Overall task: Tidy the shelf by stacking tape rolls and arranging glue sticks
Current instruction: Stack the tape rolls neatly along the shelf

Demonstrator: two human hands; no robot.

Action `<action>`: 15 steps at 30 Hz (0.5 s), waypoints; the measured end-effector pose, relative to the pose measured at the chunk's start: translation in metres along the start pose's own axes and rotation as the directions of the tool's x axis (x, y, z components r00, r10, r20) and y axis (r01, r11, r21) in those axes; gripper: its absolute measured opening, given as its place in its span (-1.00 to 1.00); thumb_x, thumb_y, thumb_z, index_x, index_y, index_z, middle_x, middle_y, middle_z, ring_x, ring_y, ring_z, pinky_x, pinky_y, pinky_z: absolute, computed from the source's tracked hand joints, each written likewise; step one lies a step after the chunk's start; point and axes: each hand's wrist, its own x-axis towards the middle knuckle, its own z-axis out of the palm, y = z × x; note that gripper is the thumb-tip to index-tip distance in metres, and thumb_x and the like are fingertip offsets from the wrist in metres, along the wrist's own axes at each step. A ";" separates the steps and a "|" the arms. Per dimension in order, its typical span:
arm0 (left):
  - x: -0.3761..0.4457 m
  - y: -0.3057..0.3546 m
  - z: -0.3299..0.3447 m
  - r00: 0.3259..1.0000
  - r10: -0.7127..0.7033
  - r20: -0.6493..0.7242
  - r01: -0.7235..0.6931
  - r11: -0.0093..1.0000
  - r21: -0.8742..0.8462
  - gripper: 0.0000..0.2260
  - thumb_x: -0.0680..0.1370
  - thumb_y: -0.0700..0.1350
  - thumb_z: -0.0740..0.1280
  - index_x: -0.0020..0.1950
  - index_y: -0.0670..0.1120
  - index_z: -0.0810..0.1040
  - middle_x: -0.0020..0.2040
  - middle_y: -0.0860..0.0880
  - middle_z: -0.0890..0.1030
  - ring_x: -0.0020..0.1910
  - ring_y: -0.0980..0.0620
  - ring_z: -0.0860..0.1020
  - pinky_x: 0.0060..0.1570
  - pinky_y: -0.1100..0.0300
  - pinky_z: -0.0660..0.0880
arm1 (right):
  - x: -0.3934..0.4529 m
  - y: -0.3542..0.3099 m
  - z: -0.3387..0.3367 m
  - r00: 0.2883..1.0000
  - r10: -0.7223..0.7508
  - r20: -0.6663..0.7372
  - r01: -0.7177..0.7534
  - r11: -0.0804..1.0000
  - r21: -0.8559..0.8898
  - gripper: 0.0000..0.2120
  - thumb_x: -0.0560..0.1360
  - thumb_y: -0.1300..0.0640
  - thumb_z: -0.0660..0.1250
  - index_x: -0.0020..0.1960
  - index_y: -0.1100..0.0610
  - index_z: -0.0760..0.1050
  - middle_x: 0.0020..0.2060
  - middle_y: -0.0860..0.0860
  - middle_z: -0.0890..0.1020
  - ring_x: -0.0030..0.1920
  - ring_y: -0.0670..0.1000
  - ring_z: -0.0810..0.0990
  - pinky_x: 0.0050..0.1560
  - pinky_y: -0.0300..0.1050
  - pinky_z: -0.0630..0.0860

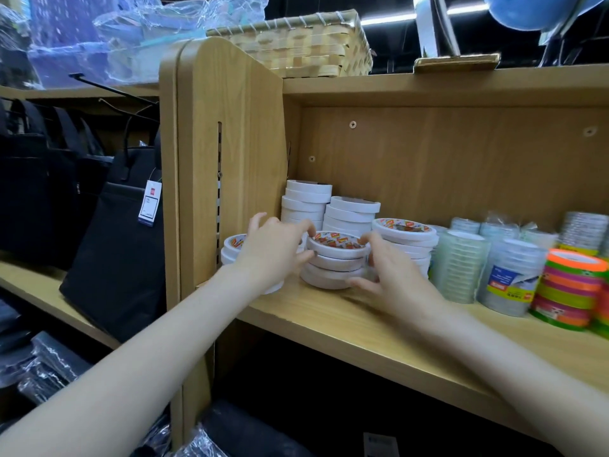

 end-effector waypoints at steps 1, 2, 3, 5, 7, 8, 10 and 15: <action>0.003 -0.003 -0.004 0.998 -0.006 0.058 0.008 0.999 -0.051 -0.71 0.54 0.13 0.22 0.24 0.10 0.40 0.07 0.08 0.59 0.14 0.02 0.49 0.34 0.04 0.08 | 0.000 0.002 0.005 1.000 0.001 0.031 -0.001 1.000 0.024 -0.52 0.46 -0.01 0.36 0.27 0.14 0.25 0.07 0.03 0.44 0.12 0.07 0.45 0.04 -0.11 0.35; 0.006 -0.006 -0.007 0.995 -0.010 0.097 0.018 0.997 -0.076 -0.69 0.53 0.14 0.24 0.24 0.11 0.40 0.08 0.08 0.59 0.11 0.03 0.50 0.29 0.05 0.14 | 0.003 0.002 0.010 0.999 0.008 0.038 -0.010 0.999 0.047 -0.51 0.46 -0.04 0.35 0.27 0.13 0.25 0.10 0.07 0.45 0.16 0.08 0.44 0.08 -0.10 0.35; 0.007 -0.011 -0.010 0.992 -0.016 0.123 0.024 0.997 -0.067 -0.66 0.52 0.15 0.24 0.26 0.11 0.39 0.09 0.09 0.59 0.11 0.03 0.50 0.26 0.05 0.18 | 0.007 0.000 0.014 0.999 0.025 0.030 -0.027 0.997 0.070 -0.52 0.46 -0.04 0.35 0.25 0.13 0.27 0.11 0.09 0.46 0.16 0.10 0.44 0.09 -0.09 0.35; 0.007 -0.021 -0.014 0.985 -0.051 0.164 0.055 0.998 -0.018 -0.61 0.51 0.17 0.24 0.31 0.09 0.36 0.11 0.09 0.58 0.15 0.00 0.50 0.22 0.01 0.26 | 0.019 -0.006 0.023 0.997 0.071 0.021 -0.073 0.993 0.092 -0.55 0.46 -0.04 0.35 0.21 0.14 0.28 0.11 0.12 0.47 0.16 0.12 0.44 0.09 -0.07 0.35; 0.004 -0.030 -0.016 0.973 -0.106 0.207 0.113 0.993 -0.026 -0.59 0.51 0.19 0.23 0.29 0.03 0.39 0.12 0.06 0.57 0.12 -0.01 0.49 0.13 0.02 0.37 | 0.035 -0.015 0.032 0.994 0.103 0.039 -0.107 0.984 0.141 -0.54 0.46 -0.02 0.37 0.22 0.15 0.27 0.16 0.15 0.47 0.19 0.14 0.43 0.08 -0.08 0.34; 0.002 -0.033 -0.016 0.966 -0.128 0.227 0.143 0.988 -0.053 -0.58 0.50 0.20 0.24 0.27 -0.01 0.41 0.12 0.03 0.55 0.10 -0.01 0.49 0.08 0.04 0.42 | 0.043 -0.019 0.037 0.991 0.118 0.057 -0.127 0.973 0.193 -0.51 0.46 0.01 0.38 0.25 0.16 0.25 0.19 0.17 0.48 0.21 0.14 0.43 0.05 -0.11 0.33; -0.003 -0.039 -0.014 0.959 -0.157 0.237 0.189 0.975 -0.118 -0.51 0.49 0.21 0.25 0.29 -0.07 0.39 0.18 -0.05 0.51 0.11 -0.03 0.48 0.08 0.03 0.46 | 0.057 -0.023 0.041 0.984 0.141 0.111 -0.168 0.942 0.292 -0.42 0.44 0.06 0.41 0.33 0.17 0.21 0.23 0.18 0.48 0.22 0.12 0.44 -0.02 -0.18 0.30; -0.008 -0.045 -0.011 0.964 -0.148 0.222 0.171 0.981 -0.091 -0.45 0.51 0.22 0.18 0.42 -0.02 0.27 0.33 -0.06 0.42 0.23 -0.09 0.42 0.17 -0.03 0.42 | 0.062 -0.015 0.039 0.952 0.269 0.149 -0.302 0.907 0.294 -0.49 0.44 0.12 0.41 0.30 0.19 0.30 0.15 0.11 0.53 0.14 0.07 0.48 -0.05 -0.17 0.33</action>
